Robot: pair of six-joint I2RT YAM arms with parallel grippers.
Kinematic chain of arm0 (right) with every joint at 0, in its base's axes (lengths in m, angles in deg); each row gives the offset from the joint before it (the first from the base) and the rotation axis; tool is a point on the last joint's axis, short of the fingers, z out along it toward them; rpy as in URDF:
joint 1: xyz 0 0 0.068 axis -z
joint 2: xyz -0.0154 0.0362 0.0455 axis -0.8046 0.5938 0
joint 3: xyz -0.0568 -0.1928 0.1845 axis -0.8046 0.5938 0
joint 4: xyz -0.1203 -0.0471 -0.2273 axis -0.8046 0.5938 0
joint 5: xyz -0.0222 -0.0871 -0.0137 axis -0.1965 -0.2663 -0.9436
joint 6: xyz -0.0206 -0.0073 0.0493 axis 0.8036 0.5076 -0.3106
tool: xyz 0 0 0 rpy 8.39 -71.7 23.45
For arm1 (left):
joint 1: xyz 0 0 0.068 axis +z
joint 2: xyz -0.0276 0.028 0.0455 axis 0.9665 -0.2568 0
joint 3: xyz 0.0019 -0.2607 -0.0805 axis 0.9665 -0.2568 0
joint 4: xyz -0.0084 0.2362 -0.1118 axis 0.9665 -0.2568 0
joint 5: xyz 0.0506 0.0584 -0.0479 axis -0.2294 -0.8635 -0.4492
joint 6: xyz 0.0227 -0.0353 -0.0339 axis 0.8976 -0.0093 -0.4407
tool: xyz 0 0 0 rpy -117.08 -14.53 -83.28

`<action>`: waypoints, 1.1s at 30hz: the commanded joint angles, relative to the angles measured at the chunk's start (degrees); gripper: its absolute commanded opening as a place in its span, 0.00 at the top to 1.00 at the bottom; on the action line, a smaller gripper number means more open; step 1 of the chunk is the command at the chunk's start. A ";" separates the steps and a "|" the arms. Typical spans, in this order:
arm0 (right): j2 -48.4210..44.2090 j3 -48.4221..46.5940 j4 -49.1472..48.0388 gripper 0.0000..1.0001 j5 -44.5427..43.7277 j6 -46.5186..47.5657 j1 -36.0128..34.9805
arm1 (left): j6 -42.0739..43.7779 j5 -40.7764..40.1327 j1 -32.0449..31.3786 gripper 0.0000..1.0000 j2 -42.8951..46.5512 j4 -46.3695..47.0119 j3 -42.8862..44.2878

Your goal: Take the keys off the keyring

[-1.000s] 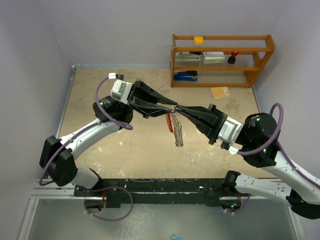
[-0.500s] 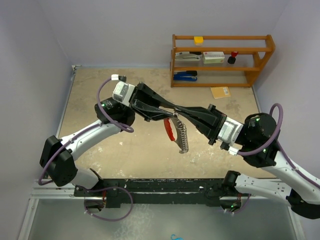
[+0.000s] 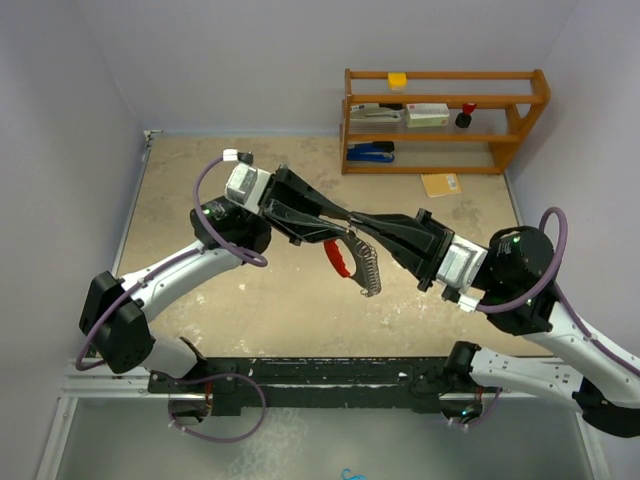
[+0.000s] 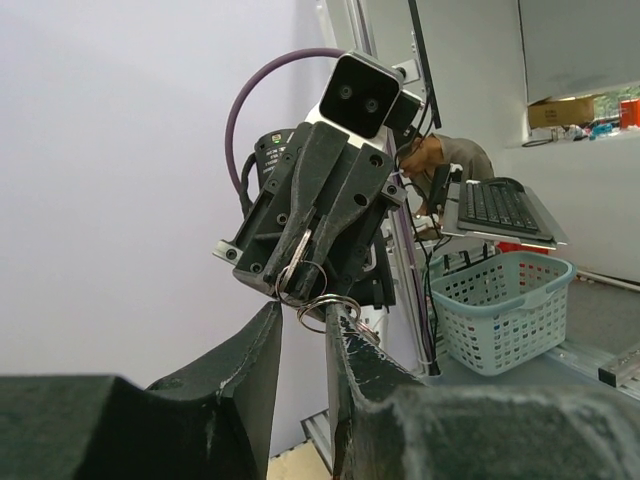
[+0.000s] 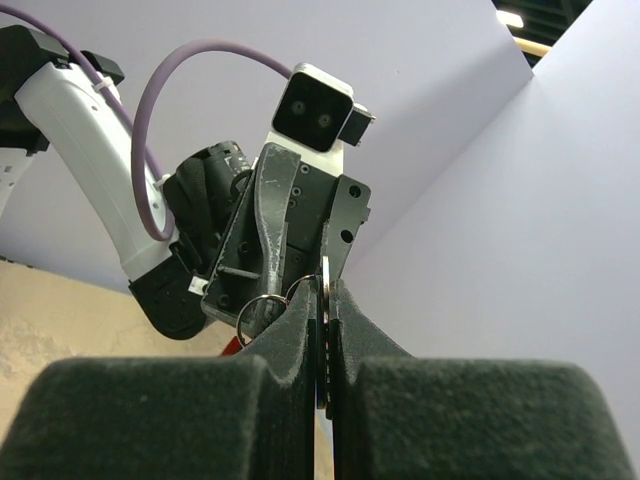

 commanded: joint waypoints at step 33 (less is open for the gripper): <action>3.18 2.37 -5.82 1.00 -4.40 7.91 -0.01 | -7.79 -6.34 -0.66 0.90 -5.08 10.99 1.84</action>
